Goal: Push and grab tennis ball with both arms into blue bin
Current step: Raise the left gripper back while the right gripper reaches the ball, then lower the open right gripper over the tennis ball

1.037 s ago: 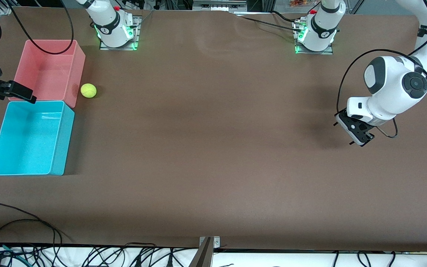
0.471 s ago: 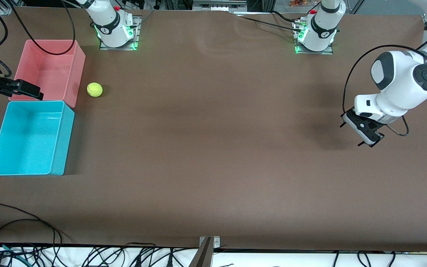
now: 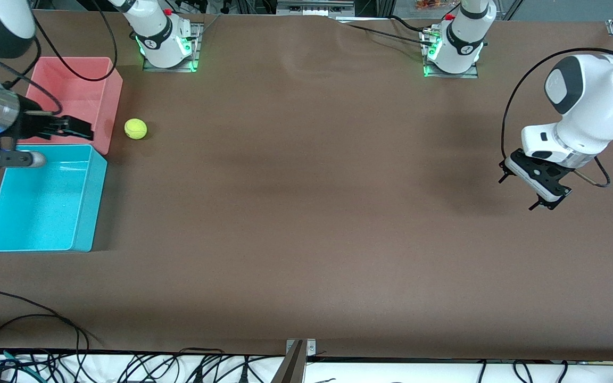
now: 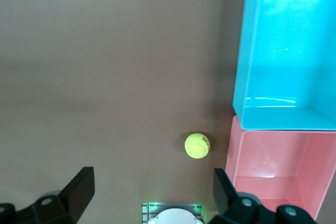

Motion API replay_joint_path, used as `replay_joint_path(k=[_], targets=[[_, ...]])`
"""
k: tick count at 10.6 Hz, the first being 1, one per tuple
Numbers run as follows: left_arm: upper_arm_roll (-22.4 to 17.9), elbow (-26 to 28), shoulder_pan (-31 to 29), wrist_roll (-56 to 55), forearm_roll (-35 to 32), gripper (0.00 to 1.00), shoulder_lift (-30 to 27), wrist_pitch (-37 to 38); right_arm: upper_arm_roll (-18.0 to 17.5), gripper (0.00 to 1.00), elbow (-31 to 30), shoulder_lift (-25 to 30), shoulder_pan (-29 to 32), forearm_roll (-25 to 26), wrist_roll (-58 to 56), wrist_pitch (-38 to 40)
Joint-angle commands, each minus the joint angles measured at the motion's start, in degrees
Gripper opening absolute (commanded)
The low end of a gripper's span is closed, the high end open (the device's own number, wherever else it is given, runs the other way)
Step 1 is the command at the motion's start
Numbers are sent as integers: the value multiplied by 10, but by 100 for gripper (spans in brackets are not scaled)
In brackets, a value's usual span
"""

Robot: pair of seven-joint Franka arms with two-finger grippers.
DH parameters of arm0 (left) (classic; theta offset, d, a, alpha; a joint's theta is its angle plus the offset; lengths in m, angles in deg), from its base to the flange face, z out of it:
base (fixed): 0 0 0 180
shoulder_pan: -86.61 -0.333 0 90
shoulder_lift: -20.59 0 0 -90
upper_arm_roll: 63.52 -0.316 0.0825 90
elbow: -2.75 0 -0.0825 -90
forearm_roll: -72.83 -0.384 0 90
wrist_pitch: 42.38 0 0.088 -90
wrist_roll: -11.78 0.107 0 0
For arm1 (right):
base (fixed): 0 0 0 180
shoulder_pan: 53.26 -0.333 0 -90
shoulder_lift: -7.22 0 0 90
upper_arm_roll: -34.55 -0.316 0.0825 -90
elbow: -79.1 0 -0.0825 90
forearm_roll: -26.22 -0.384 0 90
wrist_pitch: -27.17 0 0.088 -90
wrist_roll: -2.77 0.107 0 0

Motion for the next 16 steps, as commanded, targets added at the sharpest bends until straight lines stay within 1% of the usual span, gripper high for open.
replay_joint_path(k=[1, 3, 5, 6, 7, 9, 10, 11, 12, 13, 15, 16], targets=[[-19, -56, 1, -55, -3, 100, -21, 109, -32, 100, -52, 21, 0, 6, -16, -16], [-20, -107, 4, -101, -3, 100, -22, 188, -41, 100, -109, 50, 0, 9, -48, -52], [-20, -148, 5, -137, -3, 100, -23, 254, -44, 100, -191, 97, 0, 9, -106, -108], [-19, -169, 7, -157, -4, 100, -27, 290, -57, 100, -219, 113, 0, 9, -135, -129], [-19, -191, 11, -176, -7, 100, -27, 324, -58, 100, -237, 118, 0, 10, -175, -145], [-18, -237, 11, -199, -10, 100, -30, 389, -61, 100, -283, 141, 0, 29, -247, -183], [-18, -254, 11, -207, -10, 100, -30, 418, -71, 100, -317, 160, 0, 45, -262, -212], [-16, -269, 11, -219, -11, 100, -32, 445, -74, 100, -342, 168, 0, 53, -295, -235], [-17, -285, 11, -231, -11, 100, -34, 466, -74, 100, -357, 167, 0, 54, -365, -259], [-18, -297, 11, -232, -11, 100, -35, 483, -72, 100, -371, 167, 1, 54, -408, -276], [-12, -324, 12, -255, -27, 100, -36, 517, -64, 100, -437, 198, 1, 54, -423, -347], [-10, -331, 20, -274, -37, 100, -36, 525, -54, 100, -457, 200, 1, 54, -441, -365]])
